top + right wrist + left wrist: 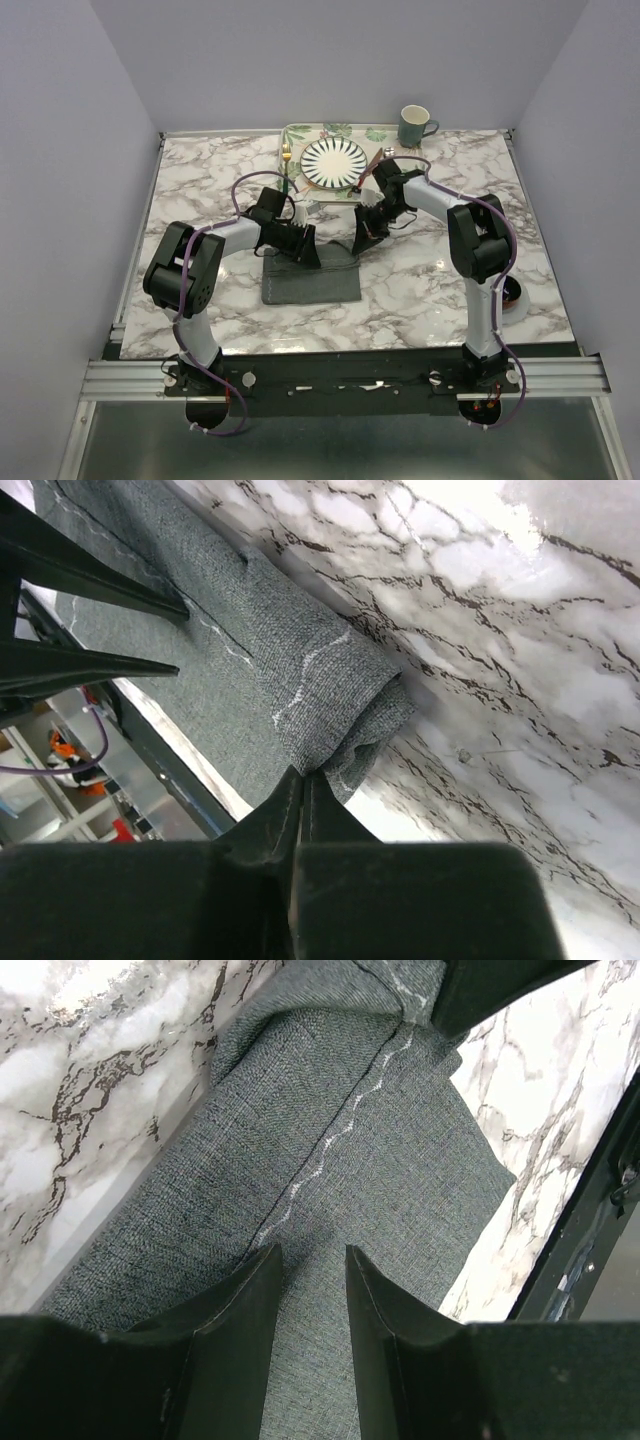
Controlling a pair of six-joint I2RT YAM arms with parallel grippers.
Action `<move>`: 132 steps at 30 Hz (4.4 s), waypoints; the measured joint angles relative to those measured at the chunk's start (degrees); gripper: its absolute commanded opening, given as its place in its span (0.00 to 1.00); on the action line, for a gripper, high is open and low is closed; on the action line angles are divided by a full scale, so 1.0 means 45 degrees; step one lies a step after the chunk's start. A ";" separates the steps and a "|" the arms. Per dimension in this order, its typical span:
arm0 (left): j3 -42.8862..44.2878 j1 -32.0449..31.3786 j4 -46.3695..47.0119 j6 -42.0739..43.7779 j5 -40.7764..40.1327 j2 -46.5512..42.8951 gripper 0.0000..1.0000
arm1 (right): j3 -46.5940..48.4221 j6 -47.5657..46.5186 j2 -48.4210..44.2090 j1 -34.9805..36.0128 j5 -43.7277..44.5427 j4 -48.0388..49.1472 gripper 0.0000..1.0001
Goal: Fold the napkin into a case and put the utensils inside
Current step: Smooth out the 2/3-rectangle-folded napkin at the center of the board, then pick up the 2/3-rectangle-folded napkin from the center of the board, then fold the 2/3-rectangle-folded napkin at the center of the board.
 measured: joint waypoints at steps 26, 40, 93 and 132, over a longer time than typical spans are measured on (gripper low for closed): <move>-0.1928 -0.0797 -0.3089 0.7475 -0.1821 -0.6596 0.70 | -0.0359 -0.1588 0.0034 0.0641 0.1583 -0.0636 0.03; -0.6970 -0.5795 0.0185 1.2371 -0.7174 -0.8446 0.57 | -0.0024 -0.2205 0.0112 0.0646 0.2059 -0.0942 0.03; -0.4099 -0.6669 -0.1360 1.0142 -0.6887 -0.5246 0.42 | -0.0194 -0.3589 -0.0078 0.0646 0.2327 -0.0996 0.02; 0.3026 -0.1263 -0.6669 0.7407 0.0044 0.0015 0.00 | -0.0340 -0.4255 -0.0185 0.0646 0.2331 -0.0860 0.01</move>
